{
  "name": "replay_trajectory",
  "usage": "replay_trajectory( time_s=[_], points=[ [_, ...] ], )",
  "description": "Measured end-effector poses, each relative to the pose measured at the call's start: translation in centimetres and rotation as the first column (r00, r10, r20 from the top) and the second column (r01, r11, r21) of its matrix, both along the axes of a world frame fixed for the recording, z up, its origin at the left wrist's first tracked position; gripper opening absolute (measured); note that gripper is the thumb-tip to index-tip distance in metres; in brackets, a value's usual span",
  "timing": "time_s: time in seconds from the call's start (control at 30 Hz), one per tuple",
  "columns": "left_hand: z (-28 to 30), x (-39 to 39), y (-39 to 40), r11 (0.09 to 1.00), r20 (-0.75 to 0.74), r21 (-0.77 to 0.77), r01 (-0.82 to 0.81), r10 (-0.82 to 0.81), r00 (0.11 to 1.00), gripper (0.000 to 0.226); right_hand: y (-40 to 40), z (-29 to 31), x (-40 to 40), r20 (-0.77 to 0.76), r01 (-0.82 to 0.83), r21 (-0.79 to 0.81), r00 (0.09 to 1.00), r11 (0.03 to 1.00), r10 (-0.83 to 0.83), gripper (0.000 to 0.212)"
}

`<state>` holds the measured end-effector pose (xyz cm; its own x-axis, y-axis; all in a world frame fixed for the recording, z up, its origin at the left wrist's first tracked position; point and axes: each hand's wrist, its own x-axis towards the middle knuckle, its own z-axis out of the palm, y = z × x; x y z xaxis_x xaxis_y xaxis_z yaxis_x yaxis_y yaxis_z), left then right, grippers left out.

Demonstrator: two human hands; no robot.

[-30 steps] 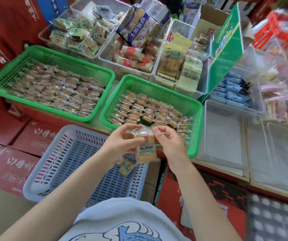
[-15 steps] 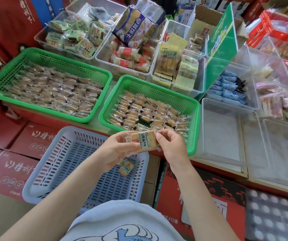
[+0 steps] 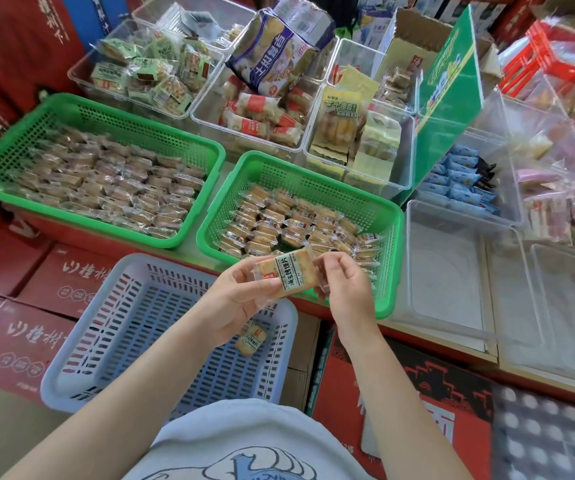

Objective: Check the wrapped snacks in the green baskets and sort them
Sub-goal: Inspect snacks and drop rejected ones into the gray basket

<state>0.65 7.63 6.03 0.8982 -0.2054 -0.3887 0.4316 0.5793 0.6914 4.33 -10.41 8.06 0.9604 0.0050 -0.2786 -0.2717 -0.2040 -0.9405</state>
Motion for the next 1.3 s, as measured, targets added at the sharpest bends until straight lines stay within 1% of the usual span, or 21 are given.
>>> replay_trajectory(
  time_s=[0.07,0.17,0.2,0.27,0.33,0.37,0.4,0.47,0.5,0.6,0.67,0.77,0.83,0.93,1.0,1.1,1.17,1.2,1.23,1.3],
  points=[
    [-0.2,0.3,0.0,0.999,-0.014,0.031,-0.029,0.029,0.999,0.062,0.1,0.1,0.3,0.035,-0.031,-0.01,0.999,0.999,0.032,0.029],
    [-0.4,0.9,0.4,0.999,-0.02,0.032,-0.015,0.016,1.0,0.061,0.5,-0.4,1.1,0.077,-0.1,-0.084,0.991,0.991,0.107,0.02],
    [-0.4,1.1,0.5,1.0,-0.032,0.027,-0.001,0.002,0.999,0.058,0.6,-0.7,1.5,0.114,-0.108,-0.156,0.985,0.982,0.126,0.018],
    [-0.6,1.4,0.7,0.999,-0.059,0.02,0.033,-0.032,0.998,0.053,0.7,-1.2,2.3,0.214,-0.113,-0.342,0.957,0.933,0.194,0.017],
    [-1.0,1.9,0.8,0.996,-0.079,0.04,0.074,-0.071,0.994,0.052,0.8,-1.6,3.0,0.262,-0.113,-0.439,0.933,0.891,0.248,0.016],
    [-1.1,2.3,0.9,0.99,-0.086,0.086,0.111,-0.104,0.991,0.053,0.8,-1.8,3.3,0.275,-0.119,-0.475,0.921,0.872,0.276,0.015],
    [-1.2,2.8,1.1,0.972,-0.095,0.172,0.159,-0.145,0.985,0.055,0.7,-2.0,3.6,0.288,-0.124,-0.512,0.907,0.85,0.307,0.014],
    [-1.4,4.1,1.7,0.88,-0.1,0.404,0.248,-0.227,0.969,0.057,0.6,-2.4,4.3,0.328,-0.123,-0.577,0.87,0.807,0.368,0.012],
    [-1.6,4.8,2.0,0.837,-0.092,0.476,0.271,-0.26,0.961,0.055,0.6,-2.6,4.7,0.349,-0.124,-0.596,0.85,0.793,0.395,0.012],
    [-1.3,6.9,2.0,0.752,-0.093,0.57,0.331,-0.341,0.936,0.04,1.0,-2.6,5.8,0.366,-0.187,-0.607,0.797,0.772,0.481,0.011],
    [-1.1,8.1,1.7,0.741,-0.119,0.579,0.34,-0.336,0.934,0.029,1.4,-2.6,6.8,0.343,-0.257,-0.552,0.798,0.794,0.496,0.011],
    [-2.0,9.5,1.3,0.796,-0.106,0.526,0.297,-0.286,0.952,0.016,1.5,-2.9,8.3,0.241,-0.327,-0.43,0.856,0.841,0.456,0.012],
    [-2.7,10.1,1.0,0.845,-0.118,0.482,0.232,-0.2,0.973,0.005,1.4,-3.4,9.2,0.139,-0.354,-0.37,0.893,0.859,0.428,0.012],
    [-3.4,11.0,0.6,0.89,-0.164,0.432,0.144,-0.08,0.983,0.008,1.2,-4.2,10.2,0.047,-0.347,-0.297,0.925,0.89,0.376,0.012],
    [-4.0,11.2,0.5,0.911,-0.196,0.394,0.124,-0.048,0.979,0.007,1.3,-4.6,10.8,-0.007,-0.32,-0.255,0.944,0.912,0.329,0.011],
    [-5.2,11.4,0.4,0.927,-0.234,0.369,0.073,0.017,0.972,0.01,1.4,-5.2,11.6,-0.057,-0.279,-0.249,0.96,0.927,0.274,0.014],
    [-5.7,11.7,0.2,0.913,-0.234,0.405,0.048,0.053,0.971,0.007,1.2,-5.4,11.9,-0.084,-0.295,-0.241,0.955,0.925,0.283,0.015],
    [-5.9,11.8,0.2,0.904,-0.233,0.425,0.035,0.072,0.97,0.004,1.1,-5.4,12.0,-0.112,-0.33,-0.237,0.944,0.914,0.312,0.017],
    [-6.0,12.0,0.2,0.897,-0.23,0.441,0.023,0.088,0.969,0.002,1.0,-5.4,12.2,-0.154,-0.381,-0.246,0.923,0.891,0.352,0.021],
    [-6.4,12.3,0.3,0.883,-0.213,0.468,0.012,0.1,0.972,0.006,0.8,-5.6,12.5,-0.241,-0.49,-0.313,0.87,0.814,0.431,0.027]
  ],
)
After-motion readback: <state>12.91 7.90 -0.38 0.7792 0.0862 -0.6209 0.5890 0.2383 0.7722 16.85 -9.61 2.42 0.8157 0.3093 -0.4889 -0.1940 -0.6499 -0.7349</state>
